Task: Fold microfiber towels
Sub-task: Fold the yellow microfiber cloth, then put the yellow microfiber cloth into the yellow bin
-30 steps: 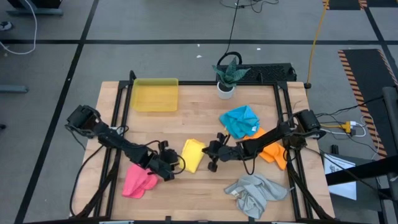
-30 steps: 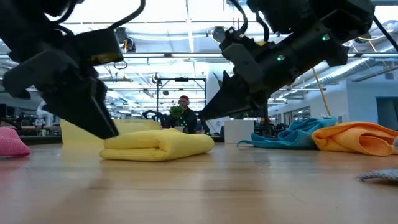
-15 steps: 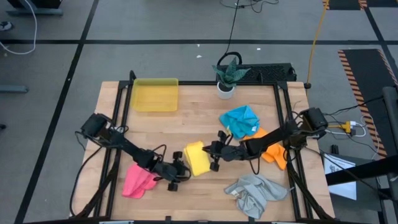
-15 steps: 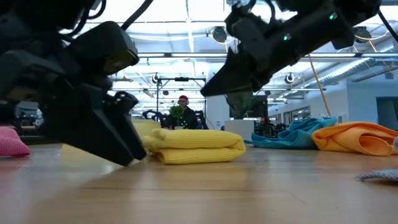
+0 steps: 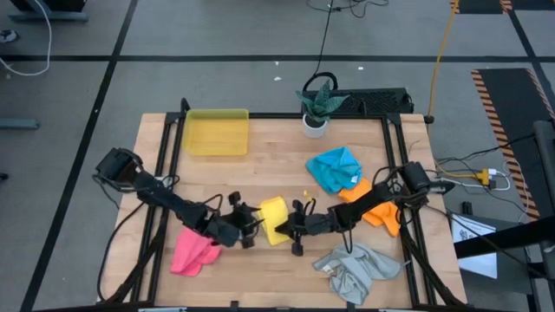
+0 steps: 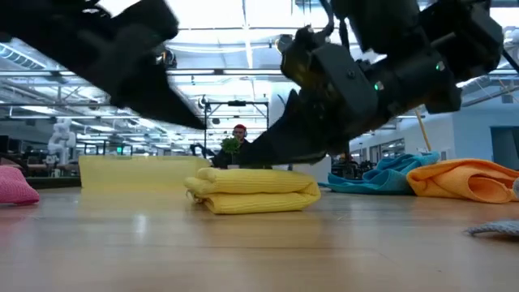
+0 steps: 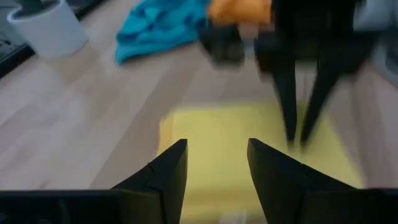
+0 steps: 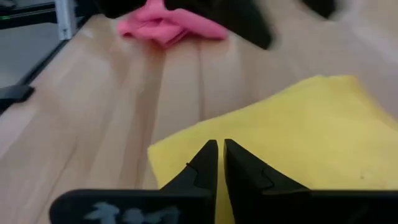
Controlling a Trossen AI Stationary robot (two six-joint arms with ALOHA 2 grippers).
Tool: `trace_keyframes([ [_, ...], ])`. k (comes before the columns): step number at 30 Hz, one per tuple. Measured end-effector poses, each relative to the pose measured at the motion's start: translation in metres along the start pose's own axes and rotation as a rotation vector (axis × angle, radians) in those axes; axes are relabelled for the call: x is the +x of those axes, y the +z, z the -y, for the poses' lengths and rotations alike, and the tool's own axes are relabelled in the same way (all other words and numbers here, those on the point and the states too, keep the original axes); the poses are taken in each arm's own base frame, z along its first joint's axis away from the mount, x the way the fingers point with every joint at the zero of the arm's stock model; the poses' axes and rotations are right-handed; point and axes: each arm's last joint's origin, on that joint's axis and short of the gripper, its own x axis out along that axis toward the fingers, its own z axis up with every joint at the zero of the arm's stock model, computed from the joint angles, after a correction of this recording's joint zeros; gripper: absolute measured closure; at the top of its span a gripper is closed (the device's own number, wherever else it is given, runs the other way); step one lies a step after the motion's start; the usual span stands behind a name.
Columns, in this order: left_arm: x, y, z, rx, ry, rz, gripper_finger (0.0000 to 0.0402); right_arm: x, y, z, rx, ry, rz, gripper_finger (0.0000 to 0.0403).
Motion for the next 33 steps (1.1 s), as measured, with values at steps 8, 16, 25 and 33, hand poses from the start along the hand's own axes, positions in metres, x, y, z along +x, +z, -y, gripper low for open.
trace_keyframes([
  [8,0.036,-0.021,-0.017,-0.017,0.009,-0.144,0.0232,0.003,-0.01,-0.002,-0.033,0.089,-0.075,0.0385],
  [16,0.037,-0.028,-0.025,-0.024,0.036,-0.234,0.0232,-0.007,-0.001,-0.015,-0.178,0.123,-0.07,0.0385],
  [25,0.022,-0.01,-0.027,-0.031,0.127,-0.129,0.0232,-0.01,0.01,-0.015,-0.156,0.076,0.003,0.0385],
  [33,-0.023,0.034,-0.079,-0.066,0.258,-0.101,0.0232,-0.011,0.011,-0.014,-0.217,0.028,0.009,0.0385],
])
